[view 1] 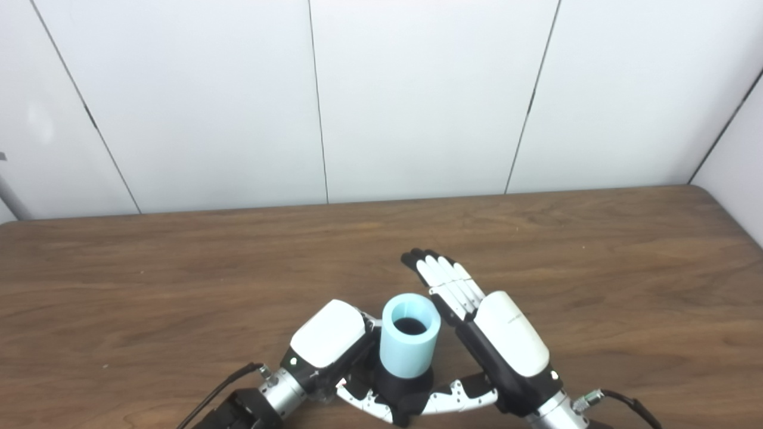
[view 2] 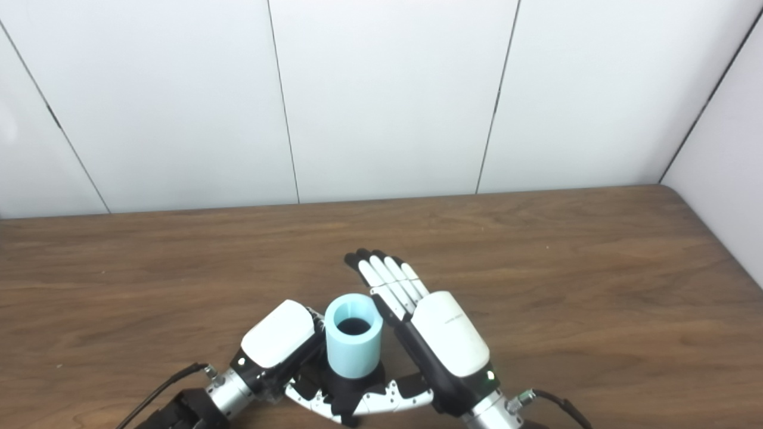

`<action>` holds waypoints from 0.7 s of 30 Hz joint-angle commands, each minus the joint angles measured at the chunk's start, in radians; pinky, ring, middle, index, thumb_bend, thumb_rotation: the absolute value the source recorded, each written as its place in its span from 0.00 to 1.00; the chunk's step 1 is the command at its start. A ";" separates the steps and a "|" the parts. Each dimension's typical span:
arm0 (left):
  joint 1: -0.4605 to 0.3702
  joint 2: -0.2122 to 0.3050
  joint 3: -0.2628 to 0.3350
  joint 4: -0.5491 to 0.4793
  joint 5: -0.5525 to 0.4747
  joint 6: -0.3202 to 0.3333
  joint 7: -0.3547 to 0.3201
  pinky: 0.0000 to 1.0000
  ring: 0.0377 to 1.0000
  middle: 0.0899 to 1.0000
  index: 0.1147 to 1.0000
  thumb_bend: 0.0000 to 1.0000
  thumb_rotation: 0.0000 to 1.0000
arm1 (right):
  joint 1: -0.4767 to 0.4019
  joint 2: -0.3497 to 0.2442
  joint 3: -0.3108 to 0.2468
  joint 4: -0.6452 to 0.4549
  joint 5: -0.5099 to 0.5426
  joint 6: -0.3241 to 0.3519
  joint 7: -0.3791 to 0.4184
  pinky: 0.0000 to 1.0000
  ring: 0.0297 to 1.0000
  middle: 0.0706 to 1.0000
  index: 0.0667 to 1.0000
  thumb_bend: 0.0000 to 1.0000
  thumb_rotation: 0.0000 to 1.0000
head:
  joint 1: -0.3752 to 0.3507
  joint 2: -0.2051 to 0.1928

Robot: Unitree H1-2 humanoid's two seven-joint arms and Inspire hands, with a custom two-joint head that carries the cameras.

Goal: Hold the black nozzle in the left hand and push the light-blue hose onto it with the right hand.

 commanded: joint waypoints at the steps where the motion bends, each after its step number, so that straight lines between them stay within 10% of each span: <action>1: 0.019 0.009 -0.020 0.025 0.027 0.001 -0.032 0.15 0.30 0.38 0.46 0.49 0.00 | -0.017 0.009 -0.035 0.002 0.074 -0.017 -0.055 1.00 1.00 1.00 1.00 0.94 0.92 | -0.001 0.001; 10: 0.020 0.012 -0.014 0.027 0.024 -0.003 -0.023 0.15 0.30 0.38 0.46 0.49 0.00 | 0.031 0.015 -0.157 0.185 0.484 -0.102 -0.121 0.98 1.00 1.00 0.99 0.78 0.89 | -0.001 0.003; 21: 0.020 0.011 -0.001 0.037 0.040 0.025 -0.014 0.17 0.31 0.39 0.47 0.49 0.00 | 0.040 0.035 -0.224 0.257 0.836 0.024 -0.078 0.95 0.94 0.92 0.89 0.31 0.79 | 0.003 0.004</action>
